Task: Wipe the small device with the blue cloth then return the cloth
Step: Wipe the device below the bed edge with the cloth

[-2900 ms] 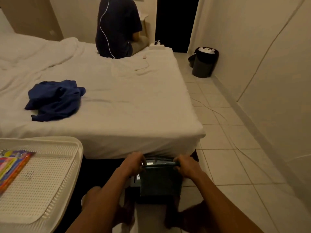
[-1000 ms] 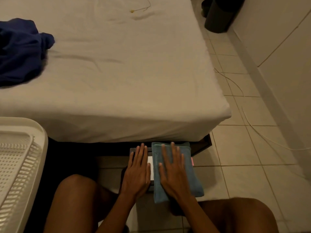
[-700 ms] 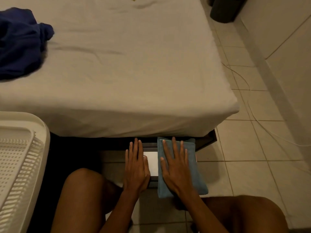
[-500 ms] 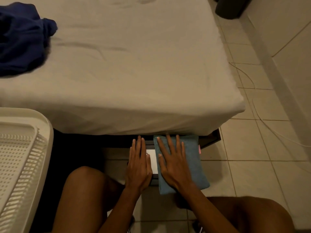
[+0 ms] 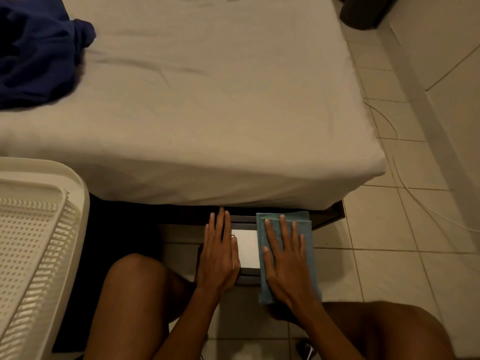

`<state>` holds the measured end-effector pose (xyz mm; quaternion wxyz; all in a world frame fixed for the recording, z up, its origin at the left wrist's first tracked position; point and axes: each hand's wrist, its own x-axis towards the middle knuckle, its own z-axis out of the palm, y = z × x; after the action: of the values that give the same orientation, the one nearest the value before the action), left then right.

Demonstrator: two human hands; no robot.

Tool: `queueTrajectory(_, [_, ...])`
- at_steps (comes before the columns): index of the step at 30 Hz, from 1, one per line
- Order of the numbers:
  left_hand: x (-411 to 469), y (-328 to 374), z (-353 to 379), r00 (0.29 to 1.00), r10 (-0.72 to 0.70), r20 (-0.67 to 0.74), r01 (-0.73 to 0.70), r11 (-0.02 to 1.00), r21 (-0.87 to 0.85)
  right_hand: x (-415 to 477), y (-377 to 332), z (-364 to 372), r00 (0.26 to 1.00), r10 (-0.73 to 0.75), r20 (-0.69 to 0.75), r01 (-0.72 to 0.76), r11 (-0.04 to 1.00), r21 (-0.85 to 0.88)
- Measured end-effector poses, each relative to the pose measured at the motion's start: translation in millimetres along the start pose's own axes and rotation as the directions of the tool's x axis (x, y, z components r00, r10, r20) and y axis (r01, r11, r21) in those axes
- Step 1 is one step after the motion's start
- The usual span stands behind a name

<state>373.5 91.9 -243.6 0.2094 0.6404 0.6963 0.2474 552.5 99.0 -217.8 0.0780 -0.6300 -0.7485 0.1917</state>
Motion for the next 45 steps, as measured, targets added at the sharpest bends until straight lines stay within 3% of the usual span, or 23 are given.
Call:
queueTrajectory(12, [-2,0,6,1.0,0.013,0.0,-0.013,0.999,0.044,30,-19,-1,0.996,-0.088,-0.005,0.088,0.996,-0.014])
queueTrajectory(21, [0,5,2,1.0,-0.007,0.029,0.002,0.984,0.179,-1,-10,5,0.992,0.11,-0.059,-0.109,0.994,0.017])
queueTrajectory(29, [-1,12,-1,0.999,0.009,0.044,-0.02,0.968,0.251,27,0,-3,0.998,0.031,-0.046,-0.031,1.0,0.008])
queueTrajectory(36, [3,18,2,0.977,0.147,0.152,-0.179,0.958,0.223,8,-1,3,0.993,0.096,-0.073,-0.096,0.995,0.001])
queueTrajectory(45, [1,23,2,0.983,0.119,0.139,-0.142,0.975,0.171,10,5,0,0.997,0.066,-0.035,-0.066,0.998,-0.002])
